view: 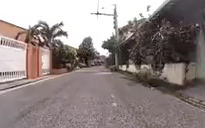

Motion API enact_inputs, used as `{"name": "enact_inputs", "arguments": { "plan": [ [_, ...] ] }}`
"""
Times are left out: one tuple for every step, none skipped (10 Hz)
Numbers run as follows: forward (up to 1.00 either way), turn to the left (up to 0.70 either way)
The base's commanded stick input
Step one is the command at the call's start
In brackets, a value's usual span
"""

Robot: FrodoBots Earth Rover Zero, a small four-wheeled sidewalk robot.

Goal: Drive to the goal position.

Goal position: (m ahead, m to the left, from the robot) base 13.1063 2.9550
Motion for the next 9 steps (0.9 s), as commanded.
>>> {"name": "enact_inputs", "arguments": {
  "plan": [
    [1.00, 0.00],
    [1.00, 0.00],
    [1.00, 0.00],
    [1.00, 0.00],
    [1.00, 0.00],
    [1.00, 0.00],
    [1.00, 0.00],
    [1.00, 0.23],
    [1.00, 0.40]
  ]
}}
